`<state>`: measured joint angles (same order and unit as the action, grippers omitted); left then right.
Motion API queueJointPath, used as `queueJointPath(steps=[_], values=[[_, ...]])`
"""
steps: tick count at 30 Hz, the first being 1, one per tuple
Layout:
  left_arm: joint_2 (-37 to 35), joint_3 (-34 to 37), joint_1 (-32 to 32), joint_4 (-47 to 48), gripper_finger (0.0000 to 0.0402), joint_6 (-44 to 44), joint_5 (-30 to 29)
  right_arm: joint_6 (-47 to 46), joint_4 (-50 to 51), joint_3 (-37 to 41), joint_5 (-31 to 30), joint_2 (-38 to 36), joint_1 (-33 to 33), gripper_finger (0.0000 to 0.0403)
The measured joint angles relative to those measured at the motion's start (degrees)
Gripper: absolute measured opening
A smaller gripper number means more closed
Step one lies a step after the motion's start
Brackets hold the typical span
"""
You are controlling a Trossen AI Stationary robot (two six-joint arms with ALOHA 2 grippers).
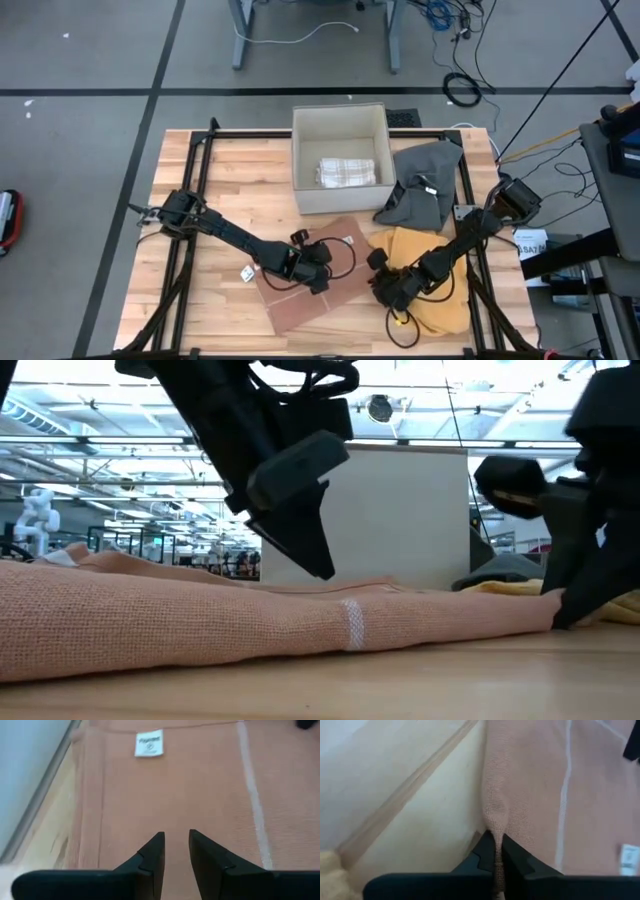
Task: Fold towel
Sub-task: Fold the light brown towel
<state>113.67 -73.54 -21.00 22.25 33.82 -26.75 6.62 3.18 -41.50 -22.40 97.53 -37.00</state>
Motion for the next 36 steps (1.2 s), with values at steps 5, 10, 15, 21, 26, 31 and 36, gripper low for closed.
queueJointPath(steps=[5, 10, 15, 21, 26, 31, 36], values=[[0.0, 0.0, -0.3, 0.3, 0.0095, 1.5, 0.0, 5.2, 5.0, -3.7, -5.8, 0.0, -1.7, 0.0001], [1.6, 0.0, 0.6, 1.3, 0.0095, 2.8, 1.7, 7.1, 7.7, -6.5, -8.9, -0.1, -2.9, 0.0001], [4.2, -0.3, 1.9, 0.2, 0.0094, 2.1, 5.0, 7.3, 6.9, -7.2, -6.0, -0.1, -3.2, 0.0001], [5.8, -0.4, 1.6, 0.1, 0.0094, -6.4, 5.4, 5.8, -1.0, -7.4, 5.4, -0.2, -3.4, 0.0056], [5.9, -0.4, 1.1, 1.2, 0.0094, -17.4, 5.5, 5.2, -1.5, -7.4, 6.3, -0.3, -4.9, 0.0142], [5.8, -0.3, -0.1, 6.7, 0.0094, -28.2, 5.5, 1.7, 3.9, -7.4, 3.3, -1.3, -5.1, 0.0196], [5.8, -0.3, -1.9, 9.5, 0.0094, -33.9, 5.0, 0.2, 13.4, -7.4, -4.5, -3.2, -4.7, 0.0192]])
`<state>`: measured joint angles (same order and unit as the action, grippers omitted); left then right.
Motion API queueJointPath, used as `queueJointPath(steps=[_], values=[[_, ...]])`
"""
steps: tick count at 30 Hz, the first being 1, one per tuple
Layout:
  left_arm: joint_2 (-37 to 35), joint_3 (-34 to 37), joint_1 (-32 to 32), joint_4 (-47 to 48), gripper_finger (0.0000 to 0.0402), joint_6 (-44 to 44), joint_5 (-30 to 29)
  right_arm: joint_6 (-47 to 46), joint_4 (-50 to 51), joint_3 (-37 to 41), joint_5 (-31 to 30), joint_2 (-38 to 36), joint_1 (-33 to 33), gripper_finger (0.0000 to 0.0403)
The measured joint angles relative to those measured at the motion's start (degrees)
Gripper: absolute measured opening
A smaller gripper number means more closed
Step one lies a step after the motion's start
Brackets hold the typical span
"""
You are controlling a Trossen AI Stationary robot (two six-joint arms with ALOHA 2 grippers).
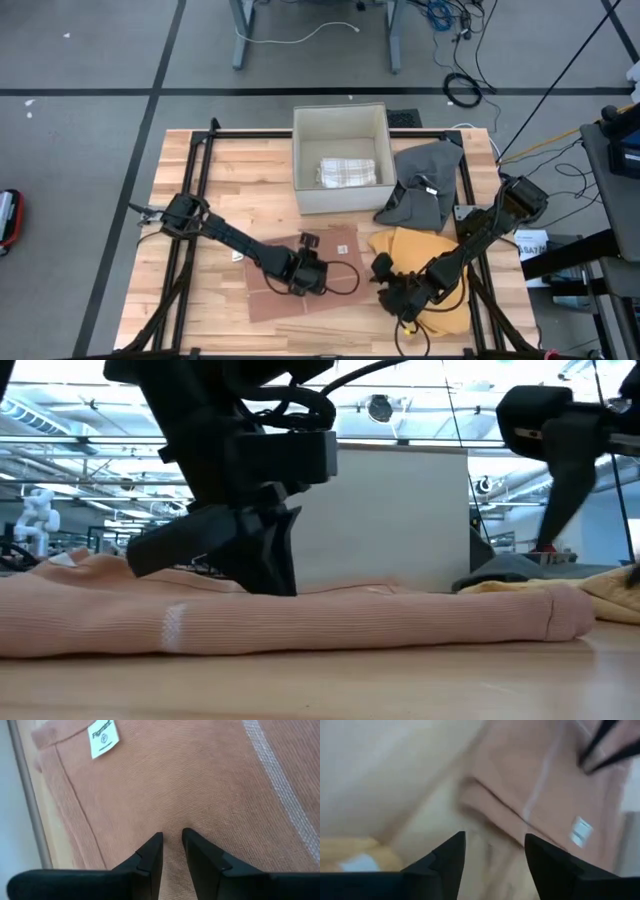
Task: Fold towel
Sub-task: Fold the light brown towel
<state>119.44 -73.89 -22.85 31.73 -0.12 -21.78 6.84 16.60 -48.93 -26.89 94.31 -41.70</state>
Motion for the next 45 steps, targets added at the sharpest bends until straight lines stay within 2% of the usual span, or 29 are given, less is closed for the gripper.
queueJointPath(steps=[4, 9, 15, 21, 25, 30, 38, 42, 45], values=[[0.1, -1.4, -1.4, 0.8, 0.0094, -2.4, -0.2, 3.5, 1.7, 0.0, -1.1, -0.2, 2.2, 0.0174], [0.9, -7.8, -3.3, 2.0, 0.0094, -0.2, -3.4, 6.7, 0.0, 0.1, 0.4, -0.2, 5.5, 0.0153], [0.7, -17.6, -4.5, 12.8, 0.0094, 12.6, -2.4, 10.7, -4.8, 0.1, 0.8, -0.2, 8.4, 0.0137], [0.7, -22.9, -7.2, 21.1, 0.0094, 26.5, -1.6, 12.1, -8.0, 0.1, 6.0, 1.7, 12.3, 0.0134], [0.6, -21.9, -8.2, 22.1, 0.0094, 33.0, 6.1, 12.5, -9.2, 0.1, 8.9, 3.8, 14.1, 0.0134], [0.6, -17.7, -8.8, 21.9, 0.0094, 38.5, 9.7, 12.2, -10.1, 0.1, 9.8, 5.4, 14.5, 0.0134], [0.0, -9.3, -7.5, 21.3, 0.0094, 38.7, 9.1, 7.5, -12.9, 0.1, 17.2, 6.3, 13.9, 0.0134], [0.0, -8.3, -6.3, 23.1, 0.0094, 35.8, 7.7, 5.5, -16.2, 0.1, 22.3, 6.3, 12.7, 0.0134], [0.2, -8.5, -5.7, 25.1, 0.0094, 33.6, 4.5, 4.8, -19.7, 0.1, 25.3, 6.3, 11.8, 0.0134]])
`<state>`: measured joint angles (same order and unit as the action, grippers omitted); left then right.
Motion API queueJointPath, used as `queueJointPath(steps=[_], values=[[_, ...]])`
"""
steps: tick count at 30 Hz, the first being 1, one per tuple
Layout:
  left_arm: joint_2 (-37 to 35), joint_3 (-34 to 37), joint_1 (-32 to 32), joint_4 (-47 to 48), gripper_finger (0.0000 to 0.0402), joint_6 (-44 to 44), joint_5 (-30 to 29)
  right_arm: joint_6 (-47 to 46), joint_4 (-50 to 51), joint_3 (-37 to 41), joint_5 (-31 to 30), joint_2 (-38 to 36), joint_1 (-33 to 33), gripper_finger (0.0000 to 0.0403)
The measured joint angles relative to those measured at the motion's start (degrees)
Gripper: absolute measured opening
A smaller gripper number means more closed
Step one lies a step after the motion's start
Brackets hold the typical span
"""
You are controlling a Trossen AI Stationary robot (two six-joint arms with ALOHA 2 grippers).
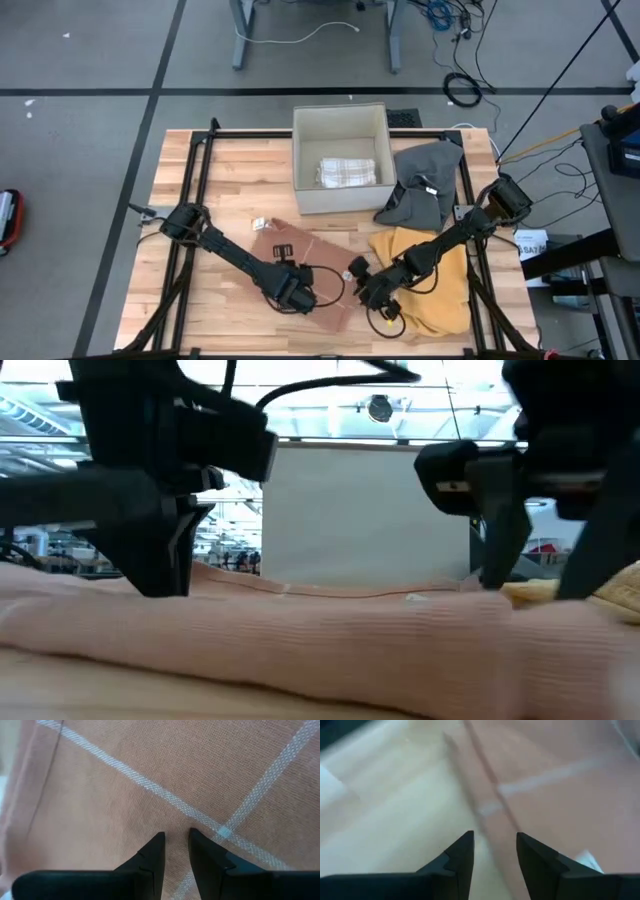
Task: Fold towel
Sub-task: Fold the light brown towel
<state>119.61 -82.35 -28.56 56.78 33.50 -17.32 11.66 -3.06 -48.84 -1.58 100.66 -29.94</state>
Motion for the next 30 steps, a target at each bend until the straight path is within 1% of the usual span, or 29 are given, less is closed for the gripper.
queueJointPath(steps=[2, 4, 7, 10, 13, 17, 20, 21, 23, 25, 27, 30], values=[[0.2, -0.1, 0.2, 2.1, 0.0094, -0.9, -2.9, 0.7, -2.0, 0.0, 1.7, 0.0, -0.6, 0.0134], [0.3, 0.0, 0.4, 4.5, 0.0094, -0.6, -4.7, 2.5, -2.2, 0.0, 1.3, -0.1, -1.4, 0.0134], [0.5, -1.2, 0.5, 8.2, 0.0094, 2.3, -4.4, 4.8, 3.3, 0.0, -4.5, -2.0, -2.5, 0.0134], [0.6, -3.6, -0.3, 9.3, 0.0094, 4.4, -4.3, 7.7, 10.2, 0.0, -12.2, -4.5, -3.2, 0.0134], [0.6, -7.3, -1.2, 7.9, 0.0094, 4.5, -4.3, 11.5, 14.5, 0.0, -14.9, -5.3, -2.5, 0.0137], [0.5, -11.4, -2.3, 0.1, 0.0094, 2.9, -4.3, 16.4, 14.9, 0.0, -14.6, -5.4, 0.1, 0.0149], [0.4, -12.0, -3.4, -9.4, 0.0094, 0.5, -3.3, 19.2, 14.5, 0.0, -14.6, -5.4, 2.3, 0.0164], [0.4, -12.1, -3.8, -12.5, 0.0094, -0.3, -2.3, 19.9, 14.2, 0.0, -14.0, -5.4, 3.1, 0.0169], [0.4, -12.1, -4.7, -17.1, 0.0094, -1.5, -1.3, 20.4, 13.9, 0.0, -10.8, -5.4, 5.0, 0.018], [0.4, -12.1, -5.5, -19.9, 0.0094, -2.0, -1.3, 20.4, 13.5, 0.0, -7.3, -5.1, 6.6, 0.0189], [0.4, -12.1, -6.1, -21.0, 0.0094, -2.1, -1.4, 21.0, 13.6, 0.0, -5.3, -4.9, 7.7, 0.0195], [0.6, -12.1, -6.6, -21.8, 0.0103, -1.8, -1.8, 23.7, 12.6, 0.0, -3.8, -4.1, 8.9, 0.02]])
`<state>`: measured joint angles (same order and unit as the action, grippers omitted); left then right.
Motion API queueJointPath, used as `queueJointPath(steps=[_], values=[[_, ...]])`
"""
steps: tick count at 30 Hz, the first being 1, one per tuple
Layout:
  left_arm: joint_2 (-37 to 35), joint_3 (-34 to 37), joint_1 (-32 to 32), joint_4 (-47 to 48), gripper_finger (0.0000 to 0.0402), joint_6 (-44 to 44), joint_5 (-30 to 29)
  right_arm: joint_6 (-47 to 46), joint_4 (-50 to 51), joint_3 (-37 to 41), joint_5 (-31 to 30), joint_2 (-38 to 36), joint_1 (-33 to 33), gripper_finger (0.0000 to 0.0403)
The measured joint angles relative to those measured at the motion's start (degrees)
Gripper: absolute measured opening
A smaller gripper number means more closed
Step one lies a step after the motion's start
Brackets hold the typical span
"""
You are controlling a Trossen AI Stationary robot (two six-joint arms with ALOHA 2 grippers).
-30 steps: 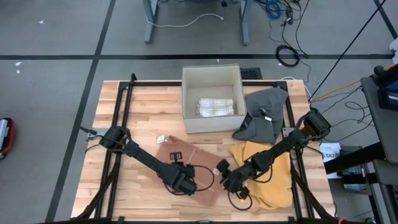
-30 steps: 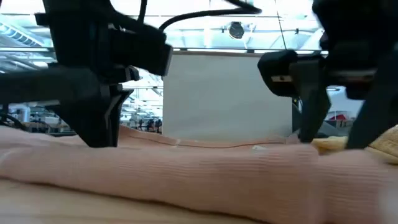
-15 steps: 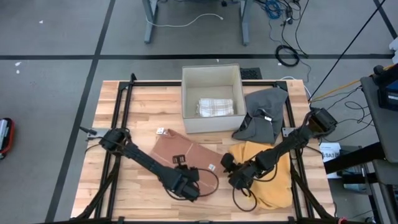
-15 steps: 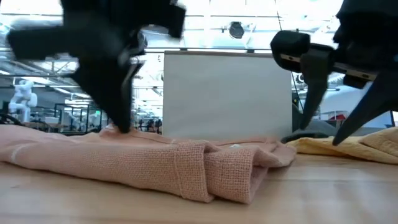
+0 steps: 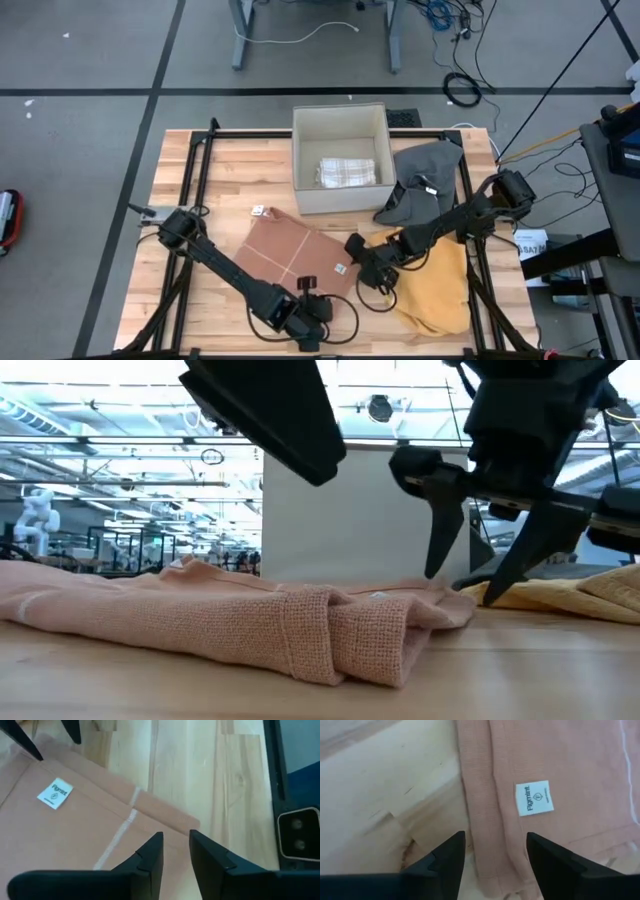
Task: Fold towel
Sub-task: Fold the light brown towel
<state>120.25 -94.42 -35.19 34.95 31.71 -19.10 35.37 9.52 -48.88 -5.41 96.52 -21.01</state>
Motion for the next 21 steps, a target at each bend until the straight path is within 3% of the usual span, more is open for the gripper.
queueJointPath(steps=[12, 21], values=[[4.0, 0.0, 0.6, -4.1, 0.0238, 4.0, 2.0, 2.7, -2.1, -0.2, 2.2, 3.5, 3.3, 0.0201], [7.3, 0.0, 1.4, -7.5, 0.0269, 3.9, 7.0, 1.2, -3.9, -0.1, 3.0, 4.1, 3.7, 0.0189]])
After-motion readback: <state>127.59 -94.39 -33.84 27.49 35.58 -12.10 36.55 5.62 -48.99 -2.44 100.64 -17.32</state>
